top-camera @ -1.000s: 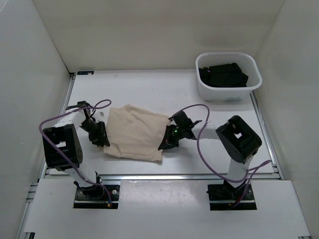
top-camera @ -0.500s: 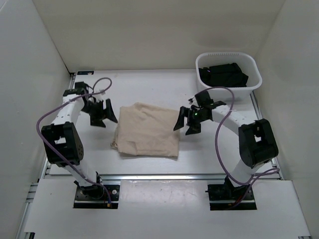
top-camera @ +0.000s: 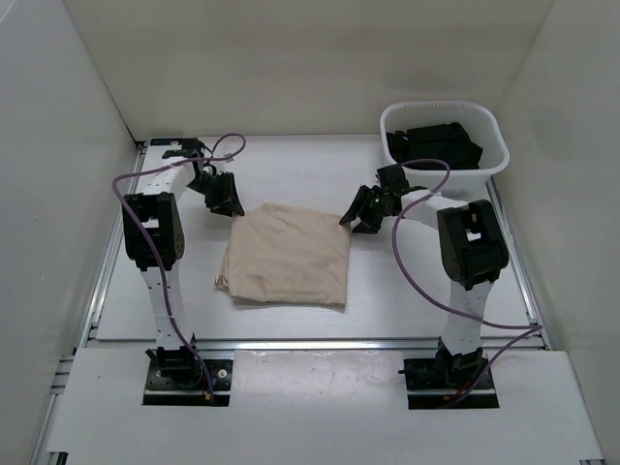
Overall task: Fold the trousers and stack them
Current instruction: Fold the trousers
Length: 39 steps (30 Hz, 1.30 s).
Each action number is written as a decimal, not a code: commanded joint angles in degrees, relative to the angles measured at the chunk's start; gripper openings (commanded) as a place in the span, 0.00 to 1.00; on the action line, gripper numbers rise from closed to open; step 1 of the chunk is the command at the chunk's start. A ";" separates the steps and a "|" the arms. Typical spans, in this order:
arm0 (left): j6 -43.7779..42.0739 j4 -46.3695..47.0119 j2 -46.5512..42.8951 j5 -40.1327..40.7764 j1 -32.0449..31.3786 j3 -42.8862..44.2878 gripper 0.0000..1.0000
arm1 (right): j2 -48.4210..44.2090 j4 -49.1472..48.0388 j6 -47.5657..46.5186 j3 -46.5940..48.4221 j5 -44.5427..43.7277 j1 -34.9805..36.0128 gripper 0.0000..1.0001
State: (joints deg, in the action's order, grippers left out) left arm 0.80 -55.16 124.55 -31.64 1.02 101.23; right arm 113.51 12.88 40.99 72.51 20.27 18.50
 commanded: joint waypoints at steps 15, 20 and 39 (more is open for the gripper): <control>-0.80 2.07 -1.50 0.44 0.13 4.33 0.15 | -0.05 -6.56 10.96 0.43 -13.42 -2.07 0.00; -0.80 2.07 -1.50 0.96 0.13 4.85 0.52 | 1.27 -2.34 5.42 5.10 -10.43 -1.46 0.35; -0.80 2.07 -35.32 51.49 7.06 -8.93 1.00 | -28.51 44.66 -8.65 2.91 -32.03 2.68 0.89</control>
State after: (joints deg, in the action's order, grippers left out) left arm 0.12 -51.75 95.50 5.54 4.99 97.60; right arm 89.54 42.59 35.88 75.59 -4.56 21.54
